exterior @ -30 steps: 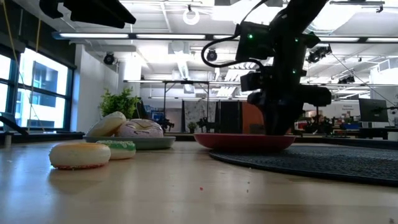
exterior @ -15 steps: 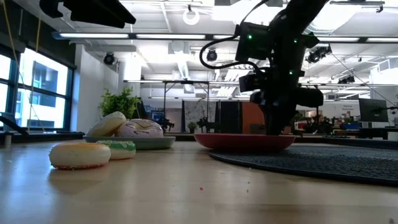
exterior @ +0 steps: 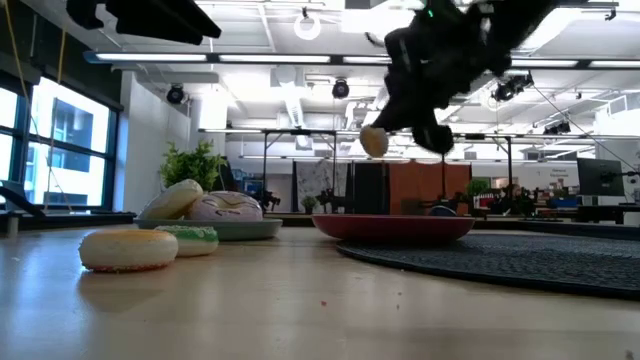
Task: Pick & Place donuts
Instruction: Adjust the yellow donut on the red plate
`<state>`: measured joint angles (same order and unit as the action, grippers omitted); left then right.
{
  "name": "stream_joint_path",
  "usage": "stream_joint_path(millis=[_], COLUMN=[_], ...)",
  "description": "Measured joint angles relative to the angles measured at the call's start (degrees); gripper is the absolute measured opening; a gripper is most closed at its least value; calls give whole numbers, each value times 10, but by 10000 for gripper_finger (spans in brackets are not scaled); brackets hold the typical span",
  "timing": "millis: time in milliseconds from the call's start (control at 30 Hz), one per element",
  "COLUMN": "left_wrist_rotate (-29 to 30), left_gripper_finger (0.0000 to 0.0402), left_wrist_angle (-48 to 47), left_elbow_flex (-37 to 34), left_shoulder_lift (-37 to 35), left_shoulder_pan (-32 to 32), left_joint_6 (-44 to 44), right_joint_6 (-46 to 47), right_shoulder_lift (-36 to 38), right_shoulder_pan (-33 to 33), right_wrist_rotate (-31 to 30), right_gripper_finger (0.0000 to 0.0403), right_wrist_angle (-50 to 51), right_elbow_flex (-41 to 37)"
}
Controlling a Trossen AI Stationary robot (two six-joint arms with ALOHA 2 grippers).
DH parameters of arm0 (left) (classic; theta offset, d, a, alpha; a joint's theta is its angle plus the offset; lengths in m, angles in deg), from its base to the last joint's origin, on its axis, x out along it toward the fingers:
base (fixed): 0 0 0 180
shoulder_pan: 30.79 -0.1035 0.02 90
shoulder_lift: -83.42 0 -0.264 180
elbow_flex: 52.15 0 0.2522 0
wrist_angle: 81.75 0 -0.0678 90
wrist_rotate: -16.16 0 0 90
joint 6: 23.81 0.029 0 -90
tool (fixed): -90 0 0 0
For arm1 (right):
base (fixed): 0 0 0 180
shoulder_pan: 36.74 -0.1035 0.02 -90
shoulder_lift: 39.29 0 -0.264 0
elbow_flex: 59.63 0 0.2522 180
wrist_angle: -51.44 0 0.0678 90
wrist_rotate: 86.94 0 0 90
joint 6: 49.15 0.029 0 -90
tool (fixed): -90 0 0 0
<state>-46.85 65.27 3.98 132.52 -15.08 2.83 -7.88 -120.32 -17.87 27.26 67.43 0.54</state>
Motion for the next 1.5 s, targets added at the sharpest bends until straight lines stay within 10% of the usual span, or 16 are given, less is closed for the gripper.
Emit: stream_joint_path(millis=[300,533,700,900,1500], left_wrist_rotate=[-177,-401,-619,-726,-829], left_gripper_finger=[234,234,234,234,234], left_wrist_angle=[65,219,402,485,530], left_elbow_flex=[0,0,1,0,118], left_shoulder_lift=[19,100,181,248,398], left_shoulder_pan=[-119,-245,-321,-352,-336], left_joint_6=[69,73,21,-16,-59], right_joint_6=[353,379,316,212,127], right_shoulder_lift=[-1,-1,2,2,1], right_shoulder_pan=[6,-5,-34,-62,-65], right_wrist_rotate=[54,36,118,166,172], right_gripper_finger=[1,1,1,1,0], right_wrist_angle=[-418,-562,-526,-395,-273], right_elbow_flex=[-194,-211,-153,-76,9])
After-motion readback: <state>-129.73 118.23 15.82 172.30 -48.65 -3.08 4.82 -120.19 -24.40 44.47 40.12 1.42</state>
